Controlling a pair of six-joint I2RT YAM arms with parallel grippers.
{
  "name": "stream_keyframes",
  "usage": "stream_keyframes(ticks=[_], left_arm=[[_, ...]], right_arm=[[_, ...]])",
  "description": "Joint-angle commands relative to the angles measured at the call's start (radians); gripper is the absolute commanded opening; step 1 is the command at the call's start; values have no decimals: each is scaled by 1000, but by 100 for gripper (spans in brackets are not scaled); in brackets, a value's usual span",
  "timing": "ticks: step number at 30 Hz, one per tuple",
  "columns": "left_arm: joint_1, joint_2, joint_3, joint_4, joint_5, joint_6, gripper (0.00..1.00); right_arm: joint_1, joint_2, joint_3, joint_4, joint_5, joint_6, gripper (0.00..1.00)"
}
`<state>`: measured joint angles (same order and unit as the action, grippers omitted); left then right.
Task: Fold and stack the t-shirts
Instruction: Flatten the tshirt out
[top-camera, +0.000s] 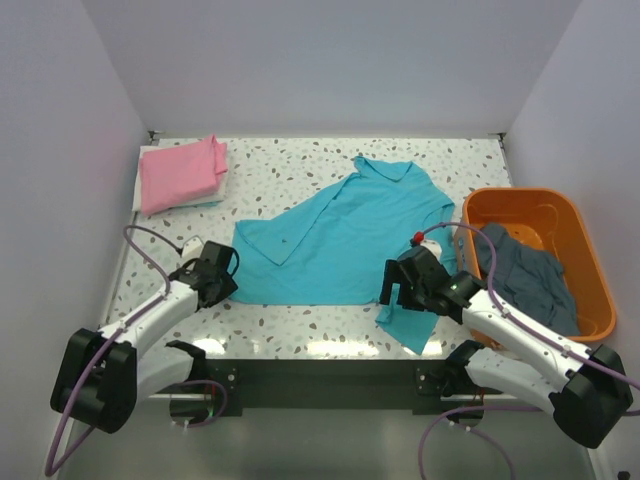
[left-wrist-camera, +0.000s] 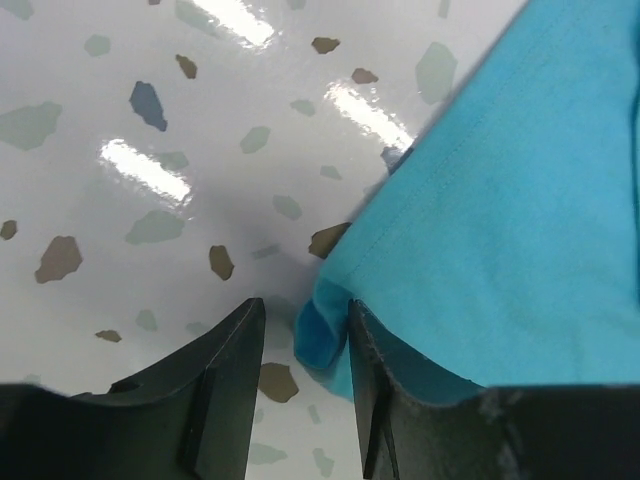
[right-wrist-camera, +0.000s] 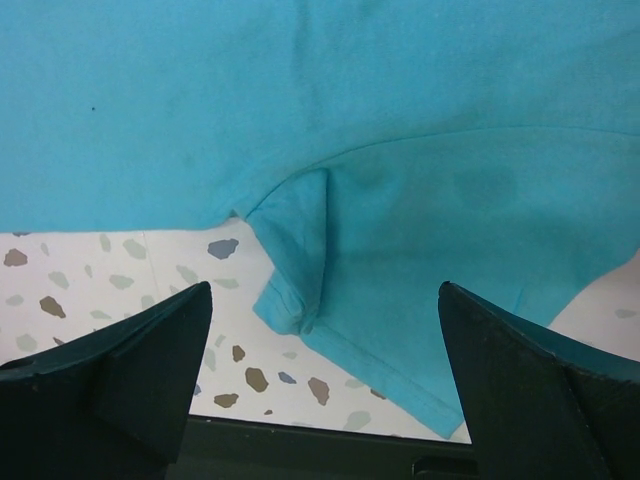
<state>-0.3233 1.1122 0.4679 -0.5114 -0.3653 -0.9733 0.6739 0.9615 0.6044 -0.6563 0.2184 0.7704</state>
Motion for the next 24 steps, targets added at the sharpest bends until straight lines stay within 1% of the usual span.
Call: stream_keyframes(ticks=[1, 3, 6, 7, 9, 11, 15, 17, 18, 19, 20, 21, 22, 24], left_arm=[[3, 38, -66, 65, 149, -7, 43], [3, 41, -66, 68, 166, 8, 41], [1, 41, -52, 28, 141, 8, 36], [1, 41, -51, 16, 137, 10, 30], [1, 41, -55, 19, 141, 13, 22], [1, 40, -57, 20, 152, 16, 0], [0, -1, -52, 8, 169, 31, 0], [1, -29, -40, -18, 160, 38, 0], [1, -61, -22, -39, 149, 41, 0], [1, -78, -14, -47, 129, 45, 0], [1, -98, -6, -52, 112, 51, 0], [3, -130, 6, -59, 76, 54, 0], [3, -144, 12, -58, 59, 62, 0], [6, -173, 31, -61, 10, 65, 0]], right_arm=[[6, -10, 28, -45, 36, 27, 99], [7, -6, 31, -51, 42, 30, 99], [7, -4, 32, -57, 53, 35, 99], [9, -4, 32, -57, 55, 35, 99], [9, -3, 29, -55, 58, 36, 99], [9, 2, 31, -63, 59, 36, 99], [16, 11, 53, -111, 65, 36, 99], [56, 25, 64, -146, 64, 33, 99], [85, 54, 87, -184, 90, 59, 99], [166, 72, 100, -203, 105, 78, 99], [206, 98, 113, -227, 130, 102, 99], [246, 141, 136, -274, 151, 166, 99], [295, 160, 143, -291, 176, 197, 99], [312, 172, 132, -330, 176, 292, 99]])
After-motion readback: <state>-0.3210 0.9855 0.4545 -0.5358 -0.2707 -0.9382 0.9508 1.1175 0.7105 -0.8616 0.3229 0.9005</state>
